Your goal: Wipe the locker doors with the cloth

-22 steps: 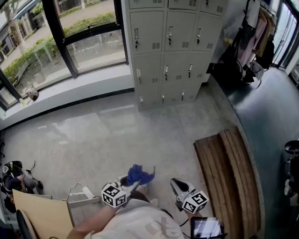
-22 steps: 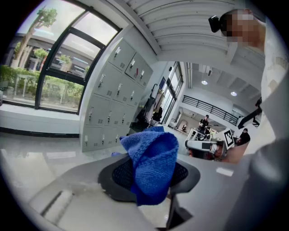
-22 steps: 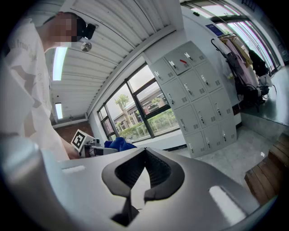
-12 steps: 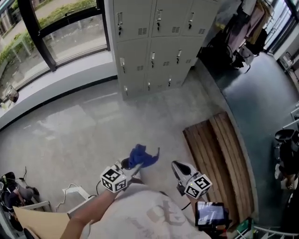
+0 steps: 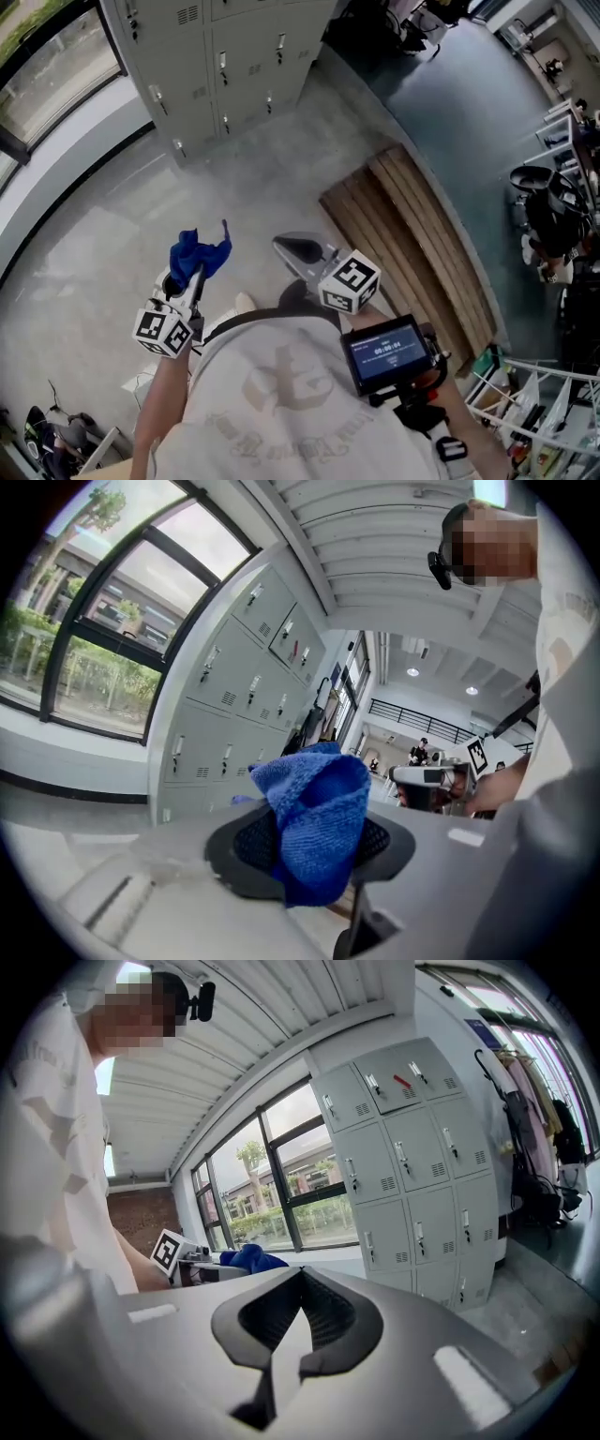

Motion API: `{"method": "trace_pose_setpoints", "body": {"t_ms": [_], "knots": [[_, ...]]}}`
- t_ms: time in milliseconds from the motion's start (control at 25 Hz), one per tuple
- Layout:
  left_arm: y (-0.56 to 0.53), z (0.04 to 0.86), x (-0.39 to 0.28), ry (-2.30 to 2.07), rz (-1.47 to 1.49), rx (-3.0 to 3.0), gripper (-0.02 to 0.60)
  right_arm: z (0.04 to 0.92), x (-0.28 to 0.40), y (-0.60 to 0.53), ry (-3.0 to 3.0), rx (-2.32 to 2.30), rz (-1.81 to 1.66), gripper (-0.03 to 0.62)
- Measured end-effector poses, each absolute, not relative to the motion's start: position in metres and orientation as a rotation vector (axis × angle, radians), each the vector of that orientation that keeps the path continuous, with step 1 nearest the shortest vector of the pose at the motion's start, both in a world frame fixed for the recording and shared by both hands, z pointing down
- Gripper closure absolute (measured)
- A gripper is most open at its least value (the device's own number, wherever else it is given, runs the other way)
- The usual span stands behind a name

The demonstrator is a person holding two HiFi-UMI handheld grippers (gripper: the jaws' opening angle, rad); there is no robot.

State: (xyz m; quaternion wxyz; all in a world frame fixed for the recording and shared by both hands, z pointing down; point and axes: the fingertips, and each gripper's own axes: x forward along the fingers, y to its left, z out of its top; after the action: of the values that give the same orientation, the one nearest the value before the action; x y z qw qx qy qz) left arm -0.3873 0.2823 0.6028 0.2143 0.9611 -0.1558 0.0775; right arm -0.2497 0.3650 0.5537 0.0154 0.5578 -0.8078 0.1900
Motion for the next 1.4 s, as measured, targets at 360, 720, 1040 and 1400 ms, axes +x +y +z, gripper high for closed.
{"method": "trace_pose_setpoints", "body": {"t_ms": [360,720,1040,1400], "knots": [[0.218,0.621,-0.339,-0.549,0.281,2.620,0.425,0.564,-0.199,0.284,-2.577,1.648,0.622,0.591],[0.189,0.600,-0.215,-0.559,0.274,2.686,0.425,0.553,-0.091,0.235,-2.672,1.633,0.580,0.591],[0.150,0.599,-0.173,-0.642,0.262,2.676,0.425,0.566,-0.040,0.197,-2.698,1.567,0.593,0.591],[0.079,0.619,-0.154,-0.646,0.307,2.614,0.423,0.573,-0.013,0.135,-2.615,1.609,0.644,0.591]]}}
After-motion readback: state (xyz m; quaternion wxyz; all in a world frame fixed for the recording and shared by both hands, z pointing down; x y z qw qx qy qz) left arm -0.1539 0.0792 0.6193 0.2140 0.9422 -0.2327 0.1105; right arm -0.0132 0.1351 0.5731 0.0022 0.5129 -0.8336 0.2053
